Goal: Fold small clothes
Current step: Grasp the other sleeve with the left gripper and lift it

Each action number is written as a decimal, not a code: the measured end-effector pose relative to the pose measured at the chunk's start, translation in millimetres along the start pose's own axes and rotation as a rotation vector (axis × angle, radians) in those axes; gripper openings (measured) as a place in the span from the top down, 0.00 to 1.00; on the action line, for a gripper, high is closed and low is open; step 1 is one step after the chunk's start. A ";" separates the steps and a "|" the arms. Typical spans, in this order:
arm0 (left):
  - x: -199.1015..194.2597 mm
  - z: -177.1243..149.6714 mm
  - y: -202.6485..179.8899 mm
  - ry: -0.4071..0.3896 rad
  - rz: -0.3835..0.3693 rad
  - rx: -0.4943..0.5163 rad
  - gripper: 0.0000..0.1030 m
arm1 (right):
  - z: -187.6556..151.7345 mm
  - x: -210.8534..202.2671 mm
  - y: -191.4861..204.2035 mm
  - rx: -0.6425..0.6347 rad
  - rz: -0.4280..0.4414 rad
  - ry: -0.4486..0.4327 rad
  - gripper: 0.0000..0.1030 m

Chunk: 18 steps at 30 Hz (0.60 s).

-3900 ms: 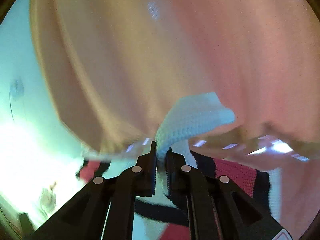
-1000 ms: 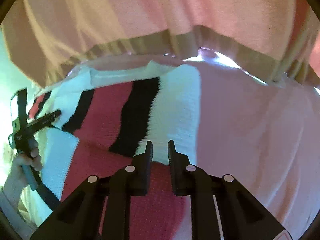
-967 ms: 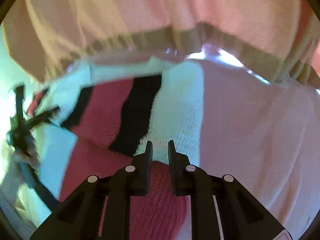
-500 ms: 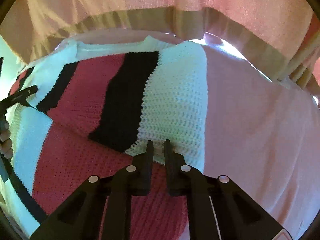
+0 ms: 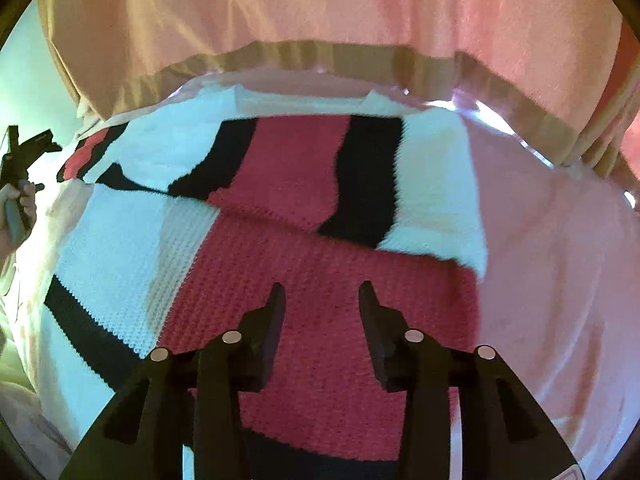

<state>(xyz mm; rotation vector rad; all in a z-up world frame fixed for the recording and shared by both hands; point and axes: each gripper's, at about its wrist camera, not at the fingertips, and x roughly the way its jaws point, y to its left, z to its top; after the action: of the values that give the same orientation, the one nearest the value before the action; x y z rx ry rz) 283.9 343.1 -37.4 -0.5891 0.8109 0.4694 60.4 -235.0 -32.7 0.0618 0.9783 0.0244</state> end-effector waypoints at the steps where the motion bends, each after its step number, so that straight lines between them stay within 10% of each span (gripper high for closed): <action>1: 7.7 7.8 7.6 0.003 0.011 -0.008 0.15 | 0.2 6.7 4.5 -0.007 0.001 0.012 0.62; 9: 57.4 38.6 17.0 0.037 0.018 0.073 0.86 | -0.4 26.0 14.6 -0.004 0.007 0.037 0.57; 18: -96.1 -15.9 -112.8 -0.213 -0.205 0.337 0.88 | 11.9 4.2 -2.0 0.049 0.016 -0.008 0.55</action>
<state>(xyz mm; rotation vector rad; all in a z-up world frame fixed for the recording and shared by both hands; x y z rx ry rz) 284.6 233.1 63.1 -0.2987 0.6005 0.1959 72.6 -237.3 -29.7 0.1149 0.9709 0.0152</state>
